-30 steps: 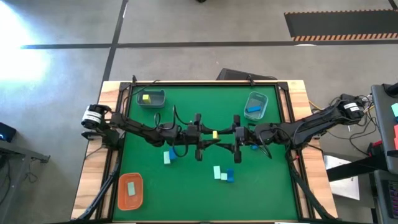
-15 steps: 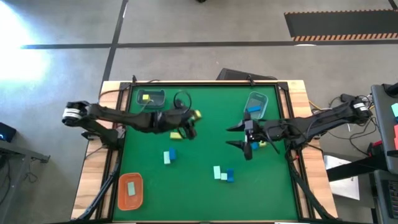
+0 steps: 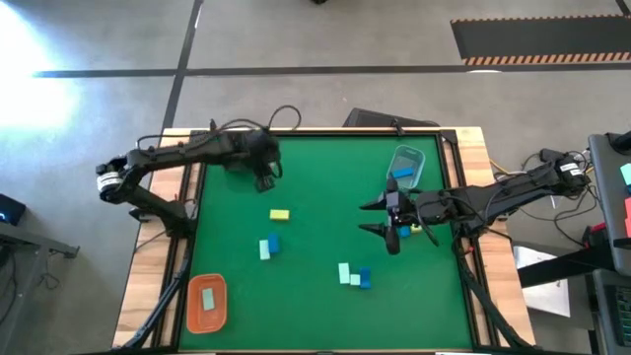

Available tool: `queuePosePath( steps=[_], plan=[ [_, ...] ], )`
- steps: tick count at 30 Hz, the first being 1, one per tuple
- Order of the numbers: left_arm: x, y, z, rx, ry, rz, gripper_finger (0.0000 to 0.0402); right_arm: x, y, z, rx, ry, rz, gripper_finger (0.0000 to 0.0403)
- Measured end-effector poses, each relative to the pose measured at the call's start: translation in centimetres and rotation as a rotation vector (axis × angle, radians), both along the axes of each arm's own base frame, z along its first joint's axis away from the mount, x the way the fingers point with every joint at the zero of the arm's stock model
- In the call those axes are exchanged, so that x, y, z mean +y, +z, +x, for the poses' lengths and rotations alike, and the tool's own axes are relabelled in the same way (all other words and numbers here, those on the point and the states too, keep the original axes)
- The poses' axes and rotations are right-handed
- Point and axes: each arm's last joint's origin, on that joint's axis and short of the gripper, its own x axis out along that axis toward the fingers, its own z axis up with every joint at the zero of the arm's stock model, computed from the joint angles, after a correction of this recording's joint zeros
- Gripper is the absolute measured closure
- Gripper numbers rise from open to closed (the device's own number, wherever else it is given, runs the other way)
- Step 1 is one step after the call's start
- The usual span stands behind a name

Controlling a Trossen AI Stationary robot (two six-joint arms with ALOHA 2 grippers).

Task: Sort & place blocks by color
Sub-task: Put the yellow block into the blue bin

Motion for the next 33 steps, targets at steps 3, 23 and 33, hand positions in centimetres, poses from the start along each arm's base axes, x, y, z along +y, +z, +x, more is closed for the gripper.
queuePosePath(
  steps=[3,23,33],
  plan=[
    [1.2,0.0,-1.0,0.073,-0.061,0.003,0.0286,0.0,-0.2,0.2,0.009,0.000,-0.002,0.0166],
    [7.2,-2.4,-2.6,0.328,-0.197,-0.128,0.0286,0.1,-0.2,0.2,0.003,-0.001,-0.002,0.0166],
    [9.3,-4.3,-3.3,0.384,-0.231,-0.159,0.0286,0.0,-0.2,0.2,0.005,0.000,-0.005,0.0166]
  ],
)
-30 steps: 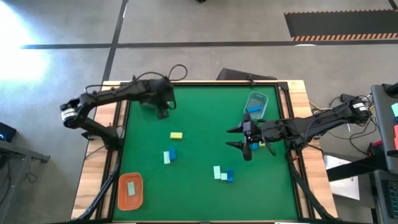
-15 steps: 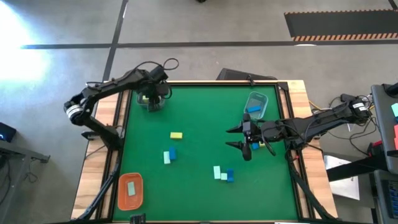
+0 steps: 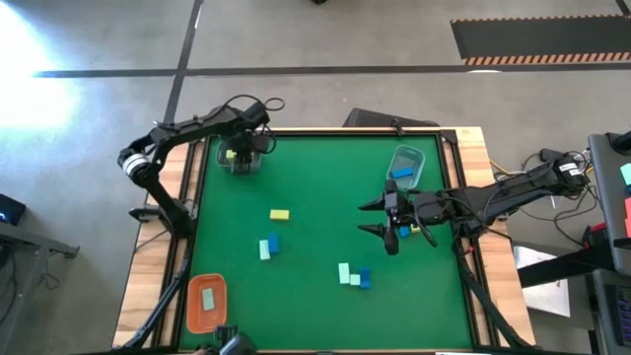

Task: Sort & place blocks by color
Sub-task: Put the yellow block into the blue bin

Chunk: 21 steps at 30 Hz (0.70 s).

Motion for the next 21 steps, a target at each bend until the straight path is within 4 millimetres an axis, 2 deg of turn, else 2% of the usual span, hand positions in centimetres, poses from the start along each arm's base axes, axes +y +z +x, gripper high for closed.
queuePosePath(
  steps=[7,21],
  plan=[
    [0.7,0.1,0.4,-0.044,-0.027,0.054,0.0286,0.0,0.0,0.0,0.001,0.000,0.001,0.0165],
    [0.6,-1.0,0.1,0.004,-0.006,0.052,0.0268,0.0,0.0,0.0,0.001,0.000,0.002,0.0166]
  ],
)
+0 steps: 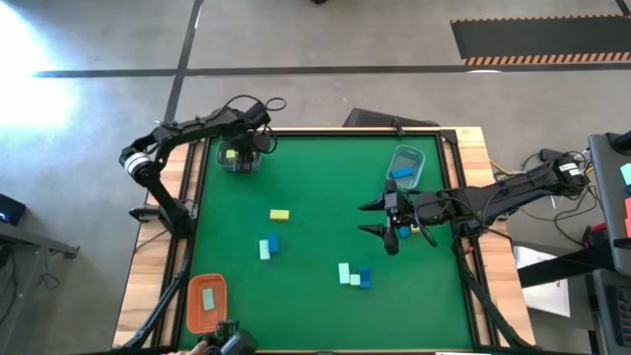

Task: Sort & place blocks by color
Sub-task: Put the yellow block into the blue bin

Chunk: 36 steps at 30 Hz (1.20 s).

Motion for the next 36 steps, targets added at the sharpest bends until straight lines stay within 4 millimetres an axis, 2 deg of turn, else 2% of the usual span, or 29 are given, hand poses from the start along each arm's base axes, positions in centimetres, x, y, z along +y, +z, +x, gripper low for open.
queuePosePath(
  steps=[4,36],
  plan=[
    [0.25,0.07,0.07,0.012,0.016,0.048,0.0267,0.00,0.00,0.00,0.000,0.000,0.000,0.0167],
    [0.16,-0.03,-0.04,0.021,0.014,0.043,0.0265,0.00,-0.06,-0.02,0.007,0.001,-0.002,0.0167]
  ],
)
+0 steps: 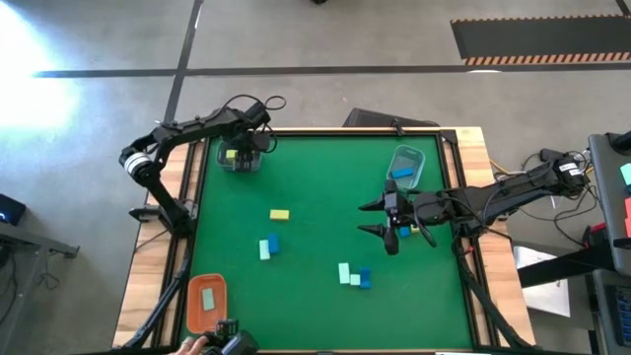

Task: Sort & place blocks by color
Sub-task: Put the yellow block into the blue bin, then put the blue block into the light blue bin

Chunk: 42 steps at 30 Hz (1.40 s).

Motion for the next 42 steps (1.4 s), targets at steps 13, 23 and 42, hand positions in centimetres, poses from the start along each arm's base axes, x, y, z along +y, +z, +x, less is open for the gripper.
queuePosePath(
  steps=[13,23,42],
  plan=[
    [-0.18,0.00,0.12,0.006,-0.033,-0.007,0.0265,-0.01,-0.18,-0.05,0.019,0.000,-0.004,0.0167],
    [-0.32,0.01,0.26,0.006,-0.042,-0.008,0.0265,-0.01,-0.18,-0.05,0.019,0.000,-0.003,0.0167],
    [-0.32,0.12,0.23,0.075,-0.023,0.063,0.0175,-0.01,-0.18,-0.06,0.019,-0.001,-0.003,0.0167]
  ],
)
